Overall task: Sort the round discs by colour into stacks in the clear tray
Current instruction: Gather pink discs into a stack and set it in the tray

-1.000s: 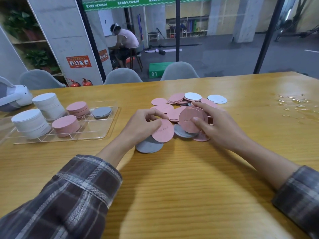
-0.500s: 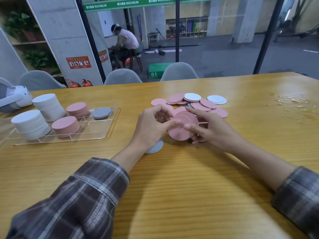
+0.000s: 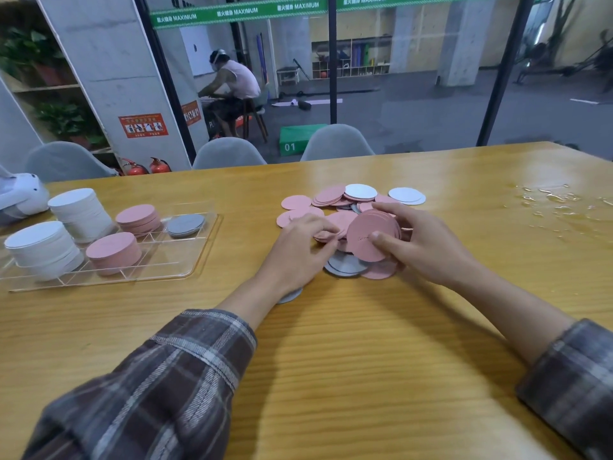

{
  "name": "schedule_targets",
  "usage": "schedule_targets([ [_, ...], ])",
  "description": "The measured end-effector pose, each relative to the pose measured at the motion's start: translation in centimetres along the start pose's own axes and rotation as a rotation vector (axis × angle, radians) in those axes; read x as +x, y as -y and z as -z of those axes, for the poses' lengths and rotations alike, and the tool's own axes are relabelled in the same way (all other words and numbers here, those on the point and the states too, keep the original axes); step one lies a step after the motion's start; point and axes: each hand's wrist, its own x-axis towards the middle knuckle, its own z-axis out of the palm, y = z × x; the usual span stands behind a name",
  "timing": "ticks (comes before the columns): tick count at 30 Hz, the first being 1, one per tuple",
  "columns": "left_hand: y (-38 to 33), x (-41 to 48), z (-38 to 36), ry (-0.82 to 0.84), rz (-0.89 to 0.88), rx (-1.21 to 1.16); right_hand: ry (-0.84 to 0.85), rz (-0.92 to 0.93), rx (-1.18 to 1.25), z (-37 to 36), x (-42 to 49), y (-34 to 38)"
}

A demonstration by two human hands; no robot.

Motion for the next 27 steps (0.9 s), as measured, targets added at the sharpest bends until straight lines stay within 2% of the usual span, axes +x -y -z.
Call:
schedule_targets([
  [4,0.1,0.3,-0.6,0.129,-0.083,0.1,-0.017,-0.006,-0.019,0.3,0.2,-0.7],
  [12,0.1,0.2,-0.5,0.171,-0.122,0.092,-0.034,-0.022,-0.056,1.5,0.1,-1.6],
  [16,0.1,0.3,-0.6,0.13,-0.154,0.123,-0.031,-0.028,-0.071,1.9,-0.1,-2.0],
  [22,-0.4,0.3,-0.7,0.021,-0.31,0.26,-0.037,-0.027,-0.089,1.8,0.0,-1.8],
  [27,-1.2,-0.6,-0.1,0.032,-0.338,0.235,-0.049,-0.04,-0.08,1.8,0.0,-1.9],
])
